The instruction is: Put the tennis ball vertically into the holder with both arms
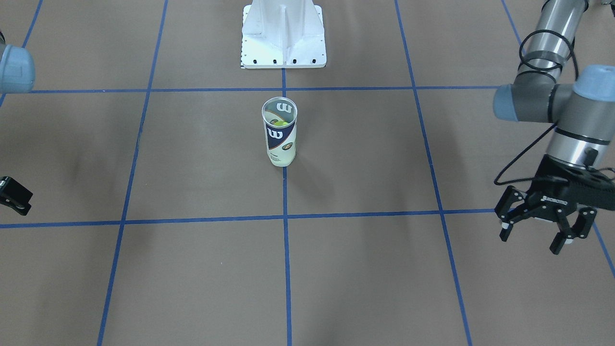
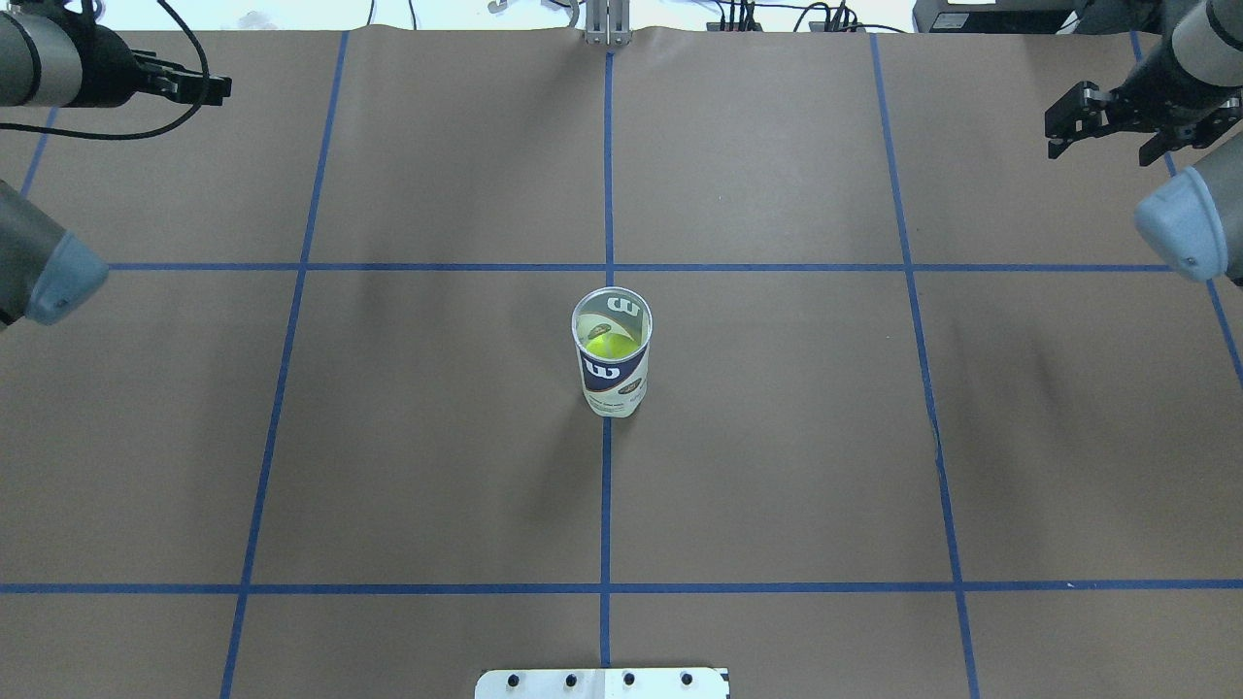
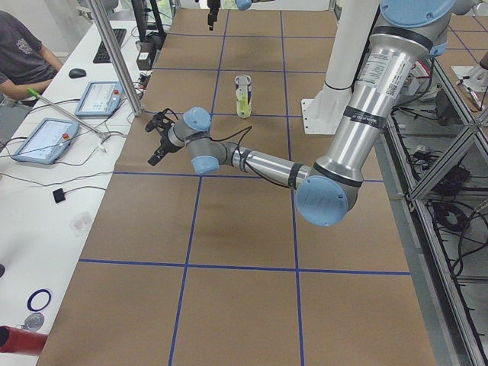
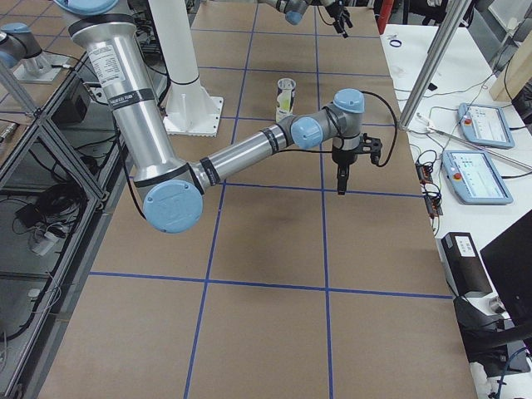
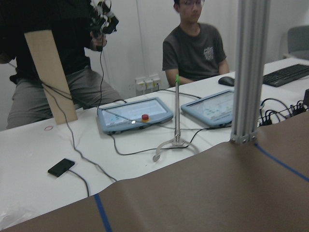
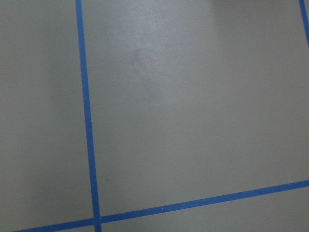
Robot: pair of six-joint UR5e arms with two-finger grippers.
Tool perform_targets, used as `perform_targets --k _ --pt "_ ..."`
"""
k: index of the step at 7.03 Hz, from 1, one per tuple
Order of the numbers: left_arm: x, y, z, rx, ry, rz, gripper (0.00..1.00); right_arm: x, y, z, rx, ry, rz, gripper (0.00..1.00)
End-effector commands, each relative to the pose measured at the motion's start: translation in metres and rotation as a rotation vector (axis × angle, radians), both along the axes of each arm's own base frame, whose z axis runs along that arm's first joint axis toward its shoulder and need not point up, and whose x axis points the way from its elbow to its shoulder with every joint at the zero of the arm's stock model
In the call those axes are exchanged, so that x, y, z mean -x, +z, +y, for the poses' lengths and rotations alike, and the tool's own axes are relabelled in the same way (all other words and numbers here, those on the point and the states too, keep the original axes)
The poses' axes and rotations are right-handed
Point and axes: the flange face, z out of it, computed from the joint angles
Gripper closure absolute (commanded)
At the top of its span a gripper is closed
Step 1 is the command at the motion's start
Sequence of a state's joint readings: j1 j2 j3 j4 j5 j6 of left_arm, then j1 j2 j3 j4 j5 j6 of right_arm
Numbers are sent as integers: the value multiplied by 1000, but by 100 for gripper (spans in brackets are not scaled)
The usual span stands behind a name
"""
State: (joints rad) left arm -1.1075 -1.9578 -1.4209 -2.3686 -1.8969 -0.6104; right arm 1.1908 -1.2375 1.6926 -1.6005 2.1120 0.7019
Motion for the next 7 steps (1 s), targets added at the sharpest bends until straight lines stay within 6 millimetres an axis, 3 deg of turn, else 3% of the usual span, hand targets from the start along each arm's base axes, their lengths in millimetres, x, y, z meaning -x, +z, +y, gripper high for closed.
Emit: perform_targets --k 1,2,3,4,5,6,7 --pt "45 7 -18 261 95 41 1 -25 22 6 -2 -38 -5 0" --pt "72 19 -17 329 173 89 1 -43 43 12 2 -69 -9 0" --pt "101 44 -6 361 239 66 1 -61 64 22 2 -103 -17 0" --pt "123 82 9 369 254 31 1 -74 80 30 -2 -132 -19 0" --pt "141 122 31 427 236 28 1 -86 94 37 0 -153 -30 0" --pt "158 148 61 460 220 36 1 -100 109 47 -8 -183 -44 0" --pt "175 140 81 456 190 47 1 -118 127 61 -18 -215 -73 0"
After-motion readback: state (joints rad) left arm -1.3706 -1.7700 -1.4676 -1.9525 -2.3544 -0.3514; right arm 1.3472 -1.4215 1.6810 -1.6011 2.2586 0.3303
